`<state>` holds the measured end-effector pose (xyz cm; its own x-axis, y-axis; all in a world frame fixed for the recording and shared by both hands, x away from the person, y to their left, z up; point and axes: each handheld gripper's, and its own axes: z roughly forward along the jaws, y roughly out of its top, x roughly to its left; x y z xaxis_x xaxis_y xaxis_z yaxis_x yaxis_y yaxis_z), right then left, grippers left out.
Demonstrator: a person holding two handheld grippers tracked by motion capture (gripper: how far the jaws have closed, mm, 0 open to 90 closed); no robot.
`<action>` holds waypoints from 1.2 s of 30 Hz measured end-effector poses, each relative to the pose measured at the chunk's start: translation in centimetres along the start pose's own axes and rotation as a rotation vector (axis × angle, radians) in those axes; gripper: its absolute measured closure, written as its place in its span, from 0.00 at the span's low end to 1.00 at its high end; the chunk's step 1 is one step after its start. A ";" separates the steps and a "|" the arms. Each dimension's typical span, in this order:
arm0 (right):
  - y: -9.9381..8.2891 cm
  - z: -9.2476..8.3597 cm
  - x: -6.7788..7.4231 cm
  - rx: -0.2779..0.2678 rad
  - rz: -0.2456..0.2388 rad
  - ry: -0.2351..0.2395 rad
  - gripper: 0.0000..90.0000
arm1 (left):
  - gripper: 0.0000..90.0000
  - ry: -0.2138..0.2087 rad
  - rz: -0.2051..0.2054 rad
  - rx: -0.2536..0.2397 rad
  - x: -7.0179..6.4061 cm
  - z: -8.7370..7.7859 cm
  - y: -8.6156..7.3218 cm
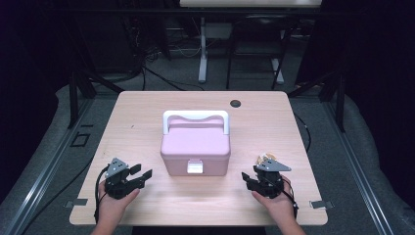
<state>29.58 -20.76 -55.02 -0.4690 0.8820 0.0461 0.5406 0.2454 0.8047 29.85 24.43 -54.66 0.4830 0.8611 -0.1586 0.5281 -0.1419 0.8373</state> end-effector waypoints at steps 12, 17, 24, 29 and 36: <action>-0.2 -0.2 0.2 -0.012 -0.042 -0.009 0.53 | 0.55 0.004 0.001 0.019 -0.3 0.6 0.5; 0.1 0.1 0.1 -0.011 -0.018 -0.005 0.54 | 0.56 -0.006 0.001 0.020 -0.4 0.2 0.2; 0.3 -0.2 0.6 -0.026 -0.020 -0.003 0.57 | 0.57 -0.006 0.003 0.013 -0.4 -0.2 0.3; 0.5 0.0 0.6 -0.023 -0.015 0.000 0.57 | 0.57 -0.009 -0.003 0.016 -0.3 0.0 0.4; 0.9 0.2 0.7 -0.024 -0.015 0.004 0.57 | 0.57 -0.015 -0.009 0.015 -0.2 0.2 0.9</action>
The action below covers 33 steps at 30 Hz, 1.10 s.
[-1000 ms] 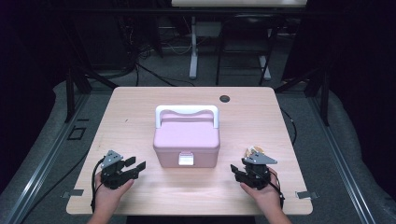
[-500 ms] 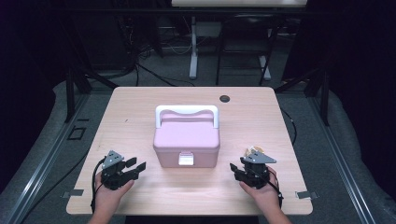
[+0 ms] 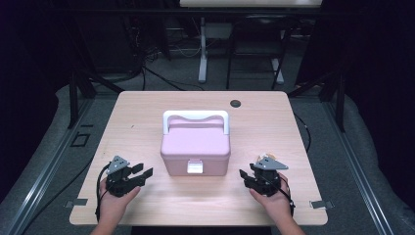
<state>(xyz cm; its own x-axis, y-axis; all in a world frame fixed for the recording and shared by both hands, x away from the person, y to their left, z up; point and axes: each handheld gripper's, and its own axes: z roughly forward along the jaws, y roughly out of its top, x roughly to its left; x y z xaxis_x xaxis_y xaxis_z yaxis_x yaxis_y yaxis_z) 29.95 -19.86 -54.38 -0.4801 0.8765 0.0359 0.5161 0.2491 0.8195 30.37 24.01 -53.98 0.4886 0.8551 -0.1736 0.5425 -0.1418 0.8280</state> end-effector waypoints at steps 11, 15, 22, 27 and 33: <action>2.1 -0.4 0.4 0.003 0.024 0.019 0.60 | 0.58 0.020 0.025 -0.008 -0.5 -0.1 2.7; 2.9 -0.4 0.4 -0.014 0.012 0.020 0.60 | 0.58 0.023 0.025 0.004 -0.5 0.2 3.3; 3.9 0.4 0.3 -0.027 0.015 0.009 0.64 | 0.69 0.025 0.032 -0.002 -0.7 1.3 4.1; 4.5 1.6 -0.1 -0.020 0.036 -0.002 0.64 | 0.73 0.007 0.016 -0.003 -0.6 2.6 4.6; 4.8 3.0 -0.4 -0.013 0.075 0.005 0.67 | 0.78 -0.009 0.002 0.000 -0.6 3.7 4.5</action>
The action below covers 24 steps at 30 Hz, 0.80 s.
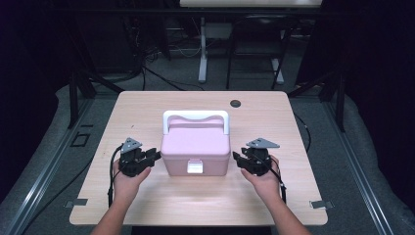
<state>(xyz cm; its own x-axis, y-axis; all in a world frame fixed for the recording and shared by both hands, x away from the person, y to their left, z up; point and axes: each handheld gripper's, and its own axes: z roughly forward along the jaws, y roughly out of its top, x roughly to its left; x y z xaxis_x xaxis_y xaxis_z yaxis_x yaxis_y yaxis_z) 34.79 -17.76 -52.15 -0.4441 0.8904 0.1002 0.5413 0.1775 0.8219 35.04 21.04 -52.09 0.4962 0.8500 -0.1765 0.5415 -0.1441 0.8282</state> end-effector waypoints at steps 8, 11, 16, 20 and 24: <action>-0.9 0.9 0.4 0.004 0.008 0.003 0.75 | 0.85 -0.013 -0.004 -0.011 0.1 0.8 -0.7; -1.2 1.1 0.7 0.006 0.003 0.004 0.77 | 0.87 -0.013 0.006 0.000 -0.2 0.9 -0.8; -1.2 1.2 1.0 -0.005 0.001 0.005 0.79 | 0.91 -0.010 0.019 -0.012 -0.5 0.8 -0.9; -1.1 1.2 1.3 -0.017 -0.002 0.005 0.81 | 0.95 -0.005 0.033 -0.005 -0.8 0.7 -0.9; -1.1 1.2 1.3 -0.015 0.005 0.010 0.83 | 0.98 -0.007 0.045 -0.004 -1.0 0.7 -0.9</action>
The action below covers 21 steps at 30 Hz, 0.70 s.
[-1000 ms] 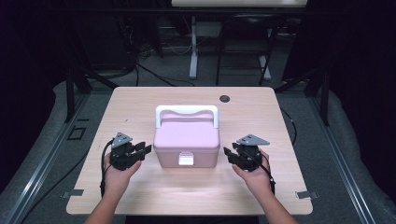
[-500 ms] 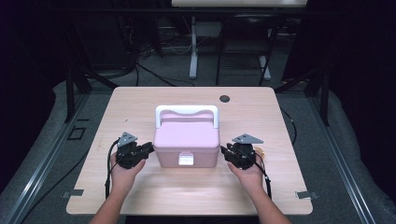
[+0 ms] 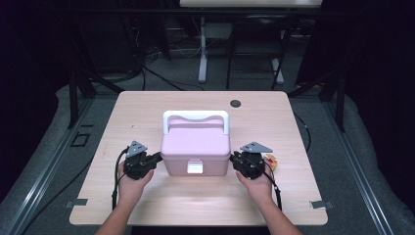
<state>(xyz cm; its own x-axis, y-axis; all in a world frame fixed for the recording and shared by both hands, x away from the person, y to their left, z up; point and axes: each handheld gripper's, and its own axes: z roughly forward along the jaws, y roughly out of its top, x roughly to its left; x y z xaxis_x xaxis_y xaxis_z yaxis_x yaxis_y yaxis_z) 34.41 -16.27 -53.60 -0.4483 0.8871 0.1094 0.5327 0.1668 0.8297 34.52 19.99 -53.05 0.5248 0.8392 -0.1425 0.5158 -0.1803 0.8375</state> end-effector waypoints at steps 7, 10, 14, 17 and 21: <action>0.0 -0.1 0.7 0.003 -0.017 -0.014 0.96 | 1.00 -0.001 0.004 0.015 -0.4 -0.1 0.0; 0.0 -0.2 1.0 0.005 -0.020 -0.031 1.00 | 1.00 0.002 -0.002 0.016 -0.6 -0.1 0.1; 0.1 -0.2 1.3 0.007 -0.024 -0.050 1.00 | 1.00 0.019 -0.007 0.030 -0.8 -0.1 0.2; 0.2 -0.3 1.3 0.022 -0.036 -0.056 1.00 | 1.00 0.021 -0.005 0.037 -1.0 -0.2 0.3; 0.2 -0.6 1.4 0.043 -0.039 -0.057 1.00 | 1.00 0.019 0.008 0.054 -1.3 -0.3 0.4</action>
<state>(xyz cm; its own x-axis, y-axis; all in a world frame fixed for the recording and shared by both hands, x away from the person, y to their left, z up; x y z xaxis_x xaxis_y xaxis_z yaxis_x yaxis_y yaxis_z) 33.47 -15.27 -52.93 -0.4285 0.9024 0.0454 0.5464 0.2188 0.8084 33.90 18.99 -52.39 0.5160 0.8473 -0.1258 0.5477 -0.2135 0.8090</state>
